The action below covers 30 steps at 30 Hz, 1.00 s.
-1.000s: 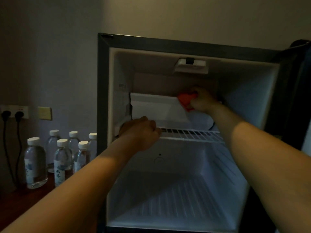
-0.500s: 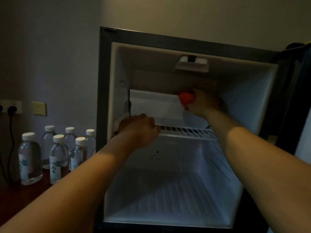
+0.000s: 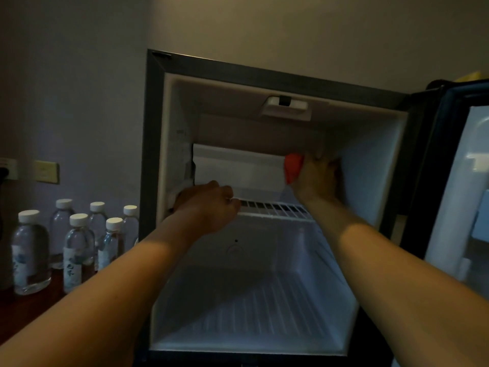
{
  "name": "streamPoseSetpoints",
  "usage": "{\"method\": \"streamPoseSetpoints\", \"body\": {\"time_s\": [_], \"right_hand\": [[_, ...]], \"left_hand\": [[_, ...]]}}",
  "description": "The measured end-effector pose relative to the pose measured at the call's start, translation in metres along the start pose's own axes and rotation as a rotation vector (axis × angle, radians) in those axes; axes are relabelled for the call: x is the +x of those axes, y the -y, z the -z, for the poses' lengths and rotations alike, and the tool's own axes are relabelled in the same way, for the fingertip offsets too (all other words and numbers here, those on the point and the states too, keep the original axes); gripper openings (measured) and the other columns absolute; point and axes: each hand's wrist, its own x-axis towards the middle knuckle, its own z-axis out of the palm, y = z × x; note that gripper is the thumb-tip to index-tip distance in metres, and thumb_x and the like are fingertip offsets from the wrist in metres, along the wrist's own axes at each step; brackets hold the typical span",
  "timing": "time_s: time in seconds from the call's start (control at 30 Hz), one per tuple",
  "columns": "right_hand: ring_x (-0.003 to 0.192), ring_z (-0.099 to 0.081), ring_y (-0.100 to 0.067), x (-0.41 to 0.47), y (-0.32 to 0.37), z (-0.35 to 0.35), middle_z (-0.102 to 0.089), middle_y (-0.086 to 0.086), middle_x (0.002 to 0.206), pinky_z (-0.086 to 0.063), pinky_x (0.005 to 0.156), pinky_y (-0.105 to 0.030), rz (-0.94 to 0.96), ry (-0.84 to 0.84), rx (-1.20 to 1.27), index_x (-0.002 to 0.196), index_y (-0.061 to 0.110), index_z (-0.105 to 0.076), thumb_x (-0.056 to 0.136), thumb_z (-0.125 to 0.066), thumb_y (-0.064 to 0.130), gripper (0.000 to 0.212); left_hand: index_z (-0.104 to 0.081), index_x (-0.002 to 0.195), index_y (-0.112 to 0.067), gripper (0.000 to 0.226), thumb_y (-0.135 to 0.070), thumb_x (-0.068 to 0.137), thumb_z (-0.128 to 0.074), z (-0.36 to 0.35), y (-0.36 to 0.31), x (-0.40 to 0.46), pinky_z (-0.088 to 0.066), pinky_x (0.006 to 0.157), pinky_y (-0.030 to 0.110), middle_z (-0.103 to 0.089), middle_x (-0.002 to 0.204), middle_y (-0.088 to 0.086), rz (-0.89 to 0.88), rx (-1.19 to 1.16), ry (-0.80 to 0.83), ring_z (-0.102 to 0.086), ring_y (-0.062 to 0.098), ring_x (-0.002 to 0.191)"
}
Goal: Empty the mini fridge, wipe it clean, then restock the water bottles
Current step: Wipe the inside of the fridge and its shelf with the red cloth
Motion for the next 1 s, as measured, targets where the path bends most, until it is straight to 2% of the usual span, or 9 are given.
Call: {"method": "streamPoseSetpoints", "body": {"time_s": [0.13, 0.27, 0.47, 0.57, 0.67, 0.77, 0.83, 0.93, 1.0], "right_hand": [[0.126, -0.044, -0.044, 0.005, 0.002, -0.011, -0.044, -0.022, 0.140, -0.042, 0.100, -0.048, 0.000, -0.006, 0.074, 0.131, 0.017, -0.050, 0.091, -0.060, 0.032, 0.044], [0.116, -0.056, -0.038, -0.006, -0.001, -0.019, -0.057, -0.017, 0.127, -0.046, 0.094, -0.043, 0.000, 0.042, -0.101, 0.123, 0.016, -0.060, 0.097, -0.044, 0.045, 0.042], [0.119, -0.056, -0.035, 0.000, 0.001, -0.011, -0.057, -0.015, 0.131, -0.047, 0.095, -0.042, 0.019, 0.137, -0.104, 0.126, 0.018, -0.060, 0.100, -0.043, 0.035, 0.035], [0.117, -0.056, -0.038, 0.004, -0.002, -0.008, -0.055, -0.019, 0.129, -0.047, 0.094, -0.043, 0.028, 0.093, -0.026, 0.124, 0.013, -0.057, 0.096, -0.053, 0.028, 0.033], [0.120, -0.051, -0.042, 0.004, 0.002, -0.004, -0.049, -0.020, 0.132, -0.043, 0.099, -0.044, -0.020, 0.028, 0.029, 0.134, 0.009, -0.046, 0.093, -0.059, 0.025, 0.046], [0.116, -0.052, -0.042, 0.001, 0.003, -0.005, -0.048, -0.019, 0.130, -0.042, 0.099, -0.043, 0.012, -0.024, -0.003, 0.128, 0.011, -0.053, 0.092, -0.059, 0.024, 0.038], [0.115, -0.054, -0.041, 0.001, 0.000, -0.007, -0.050, -0.019, 0.128, -0.046, 0.095, -0.043, 0.027, 0.015, -0.014, 0.121, 0.011, -0.059, 0.094, -0.055, 0.027, 0.032], [0.110, -0.060, -0.038, -0.001, -0.008, -0.012, -0.060, -0.019, 0.122, -0.050, 0.090, -0.042, 0.043, 0.120, -0.049, 0.110, 0.012, -0.067, 0.094, -0.050, 0.045, 0.040], [0.109, -0.061, -0.038, -0.003, -0.009, -0.016, -0.061, -0.019, 0.120, -0.050, 0.090, -0.042, 0.045, 0.139, -0.046, 0.109, 0.012, -0.068, 0.092, -0.052, 0.046, 0.041]], "left_hand": [[-0.052, 0.134, -0.034, 0.046, -0.054, 0.101, -0.027, -0.002, 0.000, 0.002, -0.038, 0.083, 0.034, -0.049, 0.137, 0.001, 0.009, 0.010, -0.001, -0.053, 0.028, 0.118], [-0.055, 0.131, -0.034, 0.047, -0.055, 0.100, -0.026, -0.002, 0.000, 0.003, -0.043, 0.087, 0.037, -0.049, 0.135, 0.002, 0.008, 0.027, 0.001, -0.053, 0.028, 0.115], [-0.056, 0.128, -0.034, 0.048, -0.057, 0.100, -0.024, -0.002, 0.001, 0.002, -0.042, 0.085, 0.037, -0.050, 0.131, 0.002, 0.005, 0.050, 0.024, -0.053, 0.029, 0.113], [-0.057, 0.125, -0.034, 0.047, -0.056, 0.100, -0.025, -0.002, 0.000, 0.003, -0.040, 0.082, 0.035, -0.051, 0.129, 0.002, 0.009, 0.050, 0.005, -0.053, 0.028, 0.112], [-0.058, 0.124, -0.034, 0.046, -0.055, 0.099, -0.026, -0.002, 0.001, 0.003, -0.040, 0.081, 0.035, -0.052, 0.128, 0.002, 0.005, 0.056, -0.009, -0.054, 0.029, 0.111], [-0.058, 0.125, -0.034, 0.046, -0.055, 0.099, -0.026, -0.002, 0.001, 0.002, -0.040, 0.082, 0.036, -0.052, 0.128, 0.003, 0.006, 0.053, -0.007, -0.054, 0.030, 0.112], [-0.058, 0.124, -0.034, 0.046, -0.055, 0.099, -0.025, -0.002, 0.000, 0.001, -0.041, 0.082, 0.036, -0.052, 0.128, 0.003, 0.003, 0.053, -0.010, -0.054, 0.029, 0.111], [-0.059, 0.123, -0.034, 0.045, -0.053, 0.099, -0.026, -0.002, 0.001, 0.000, -0.040, 0.082, 0.036, -0.052, 0.128, 0.003, -0.002, 0.050, -0.013, -0.054, 0.030, 0.112], [-0.059, 0.123, -0.035, 0.045, -0.054, 0.099, -0.026, -0.002, 0.001, 0.000, -0.039, 0.080, 0.036, -0.052, 0.128, 0.003, -0.004, 0.053, -0.010, -0.054, 0.030, 0.112]]}}
